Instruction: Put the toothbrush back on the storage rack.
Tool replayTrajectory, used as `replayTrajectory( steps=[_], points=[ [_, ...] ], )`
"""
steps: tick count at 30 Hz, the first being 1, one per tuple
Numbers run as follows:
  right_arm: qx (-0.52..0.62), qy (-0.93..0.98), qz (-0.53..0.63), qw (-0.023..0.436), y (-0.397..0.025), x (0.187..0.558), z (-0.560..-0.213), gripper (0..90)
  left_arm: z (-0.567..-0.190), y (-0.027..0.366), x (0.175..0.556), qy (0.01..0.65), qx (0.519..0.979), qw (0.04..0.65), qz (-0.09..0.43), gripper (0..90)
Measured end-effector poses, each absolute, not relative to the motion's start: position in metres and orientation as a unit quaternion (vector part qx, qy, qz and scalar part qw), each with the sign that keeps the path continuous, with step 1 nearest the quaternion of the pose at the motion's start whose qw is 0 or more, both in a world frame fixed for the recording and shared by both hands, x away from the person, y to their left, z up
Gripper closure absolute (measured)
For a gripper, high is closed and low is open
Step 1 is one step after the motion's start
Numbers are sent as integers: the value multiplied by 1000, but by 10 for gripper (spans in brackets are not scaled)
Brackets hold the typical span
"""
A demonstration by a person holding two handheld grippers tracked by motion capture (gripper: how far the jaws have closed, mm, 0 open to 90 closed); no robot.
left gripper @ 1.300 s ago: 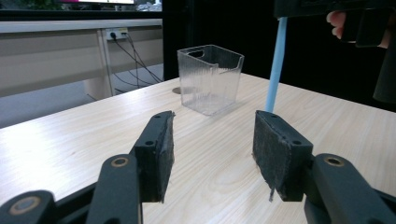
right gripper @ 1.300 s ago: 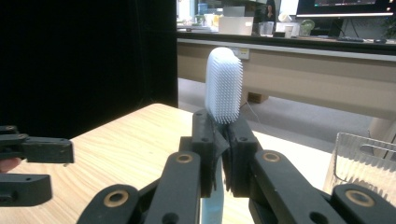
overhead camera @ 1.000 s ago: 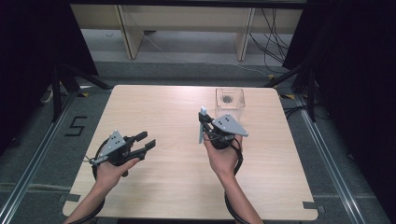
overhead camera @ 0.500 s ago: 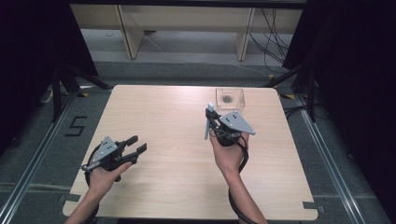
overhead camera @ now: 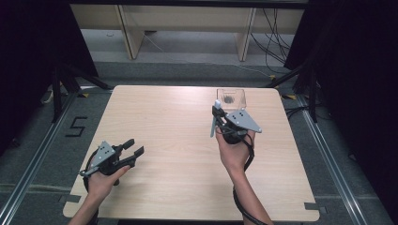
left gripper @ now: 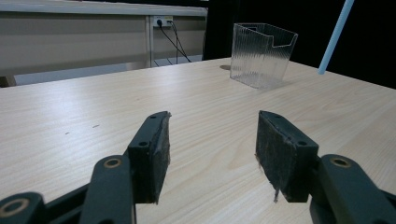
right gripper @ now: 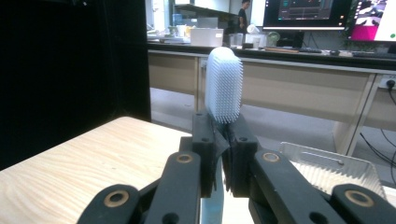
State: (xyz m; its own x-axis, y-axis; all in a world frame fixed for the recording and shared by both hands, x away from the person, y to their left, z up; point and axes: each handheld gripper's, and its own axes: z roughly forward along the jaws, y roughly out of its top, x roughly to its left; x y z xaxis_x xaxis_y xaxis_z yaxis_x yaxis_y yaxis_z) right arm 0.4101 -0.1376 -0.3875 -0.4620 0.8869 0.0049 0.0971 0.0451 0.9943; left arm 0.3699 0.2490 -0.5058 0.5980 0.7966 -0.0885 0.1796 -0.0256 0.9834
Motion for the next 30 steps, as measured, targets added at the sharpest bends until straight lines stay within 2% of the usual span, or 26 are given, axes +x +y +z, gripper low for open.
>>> replayTrajectory(
  steps=[7, 30],
  points=[
    [383, 632, 567, 364, -147, 416, -385, 847, -512, 250, 371, 366, 658, 602, 265, 428],
    [419, 607, 560, 377, -176, 437, -373, 847, -520, 251, 372, 369, 664, 590, 274, 374]
  ],
)
